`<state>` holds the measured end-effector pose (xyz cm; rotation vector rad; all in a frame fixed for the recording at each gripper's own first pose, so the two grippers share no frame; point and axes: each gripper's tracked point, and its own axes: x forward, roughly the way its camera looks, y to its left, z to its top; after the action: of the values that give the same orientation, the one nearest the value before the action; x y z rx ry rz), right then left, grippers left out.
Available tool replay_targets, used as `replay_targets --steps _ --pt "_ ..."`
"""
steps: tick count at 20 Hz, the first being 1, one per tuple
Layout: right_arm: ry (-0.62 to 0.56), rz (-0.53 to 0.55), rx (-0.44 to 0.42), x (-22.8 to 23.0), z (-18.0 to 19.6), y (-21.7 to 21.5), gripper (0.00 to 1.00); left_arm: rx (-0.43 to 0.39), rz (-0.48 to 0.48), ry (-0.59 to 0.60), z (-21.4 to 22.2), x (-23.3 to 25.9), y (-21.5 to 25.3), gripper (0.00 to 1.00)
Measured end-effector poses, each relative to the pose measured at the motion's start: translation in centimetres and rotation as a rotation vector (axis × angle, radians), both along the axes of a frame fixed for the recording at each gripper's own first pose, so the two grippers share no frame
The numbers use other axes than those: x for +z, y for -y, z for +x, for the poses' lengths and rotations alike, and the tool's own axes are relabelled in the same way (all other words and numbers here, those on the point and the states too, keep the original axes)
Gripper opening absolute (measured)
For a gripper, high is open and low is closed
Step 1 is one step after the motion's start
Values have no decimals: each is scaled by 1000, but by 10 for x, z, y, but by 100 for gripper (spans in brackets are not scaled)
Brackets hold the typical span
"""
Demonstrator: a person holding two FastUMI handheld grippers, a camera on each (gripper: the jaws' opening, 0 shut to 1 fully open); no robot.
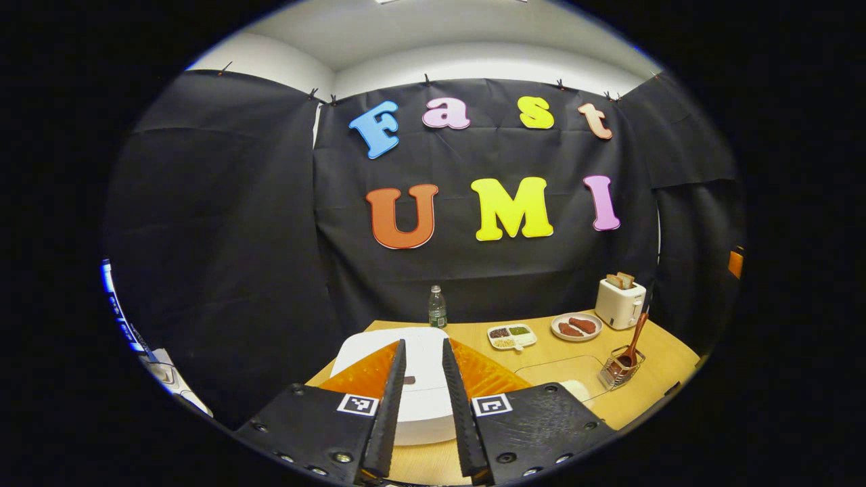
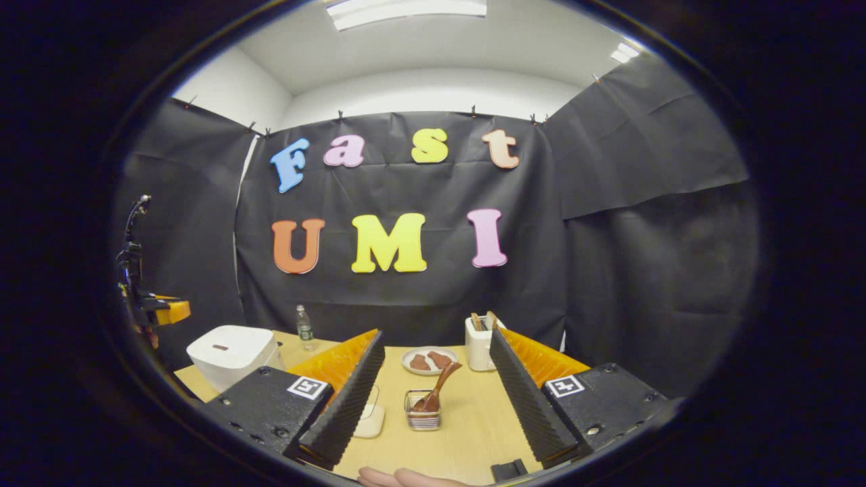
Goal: Close the left gripper, press the button to open the rice cooker; take a wooden spoon from the chopstick holder with the right hand, scoop a spoonful of rice and pour it into the rice cooker, then put the wooden spoon back into the chopstick holder.
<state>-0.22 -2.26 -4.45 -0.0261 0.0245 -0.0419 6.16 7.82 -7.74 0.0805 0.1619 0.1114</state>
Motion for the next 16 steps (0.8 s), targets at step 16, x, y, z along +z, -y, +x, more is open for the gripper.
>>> replay_targets --steps 16 --pt "-96 -41 6 -50 25 -7 100 82 -132 -301 53 -95 -52 0"
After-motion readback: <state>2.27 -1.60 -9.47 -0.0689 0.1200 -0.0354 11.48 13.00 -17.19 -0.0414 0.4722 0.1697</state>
